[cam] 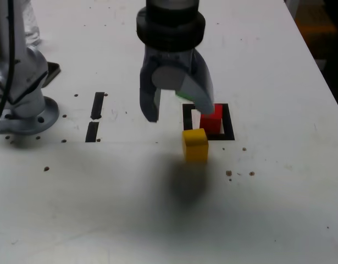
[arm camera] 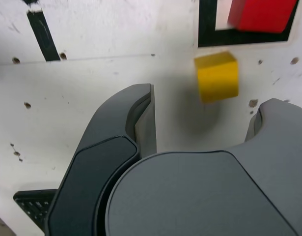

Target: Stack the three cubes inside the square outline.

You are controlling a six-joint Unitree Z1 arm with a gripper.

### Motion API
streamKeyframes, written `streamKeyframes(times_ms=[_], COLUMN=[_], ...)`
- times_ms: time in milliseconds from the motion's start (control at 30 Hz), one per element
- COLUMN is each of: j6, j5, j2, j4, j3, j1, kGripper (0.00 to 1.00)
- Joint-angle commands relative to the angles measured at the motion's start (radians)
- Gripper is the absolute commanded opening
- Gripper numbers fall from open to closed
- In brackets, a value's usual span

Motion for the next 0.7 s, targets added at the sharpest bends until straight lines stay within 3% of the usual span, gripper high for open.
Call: streamKeyframes(times_ms=[0,667], j6=[0.000,0.022], j5=[-0.006,-0.098], j2=[0.018,0.160], j4=[-0.003,-0.089], j3=[-0.005,0.023], j1=[-0.005,-0.012], kGripper=[0.78,0.85])
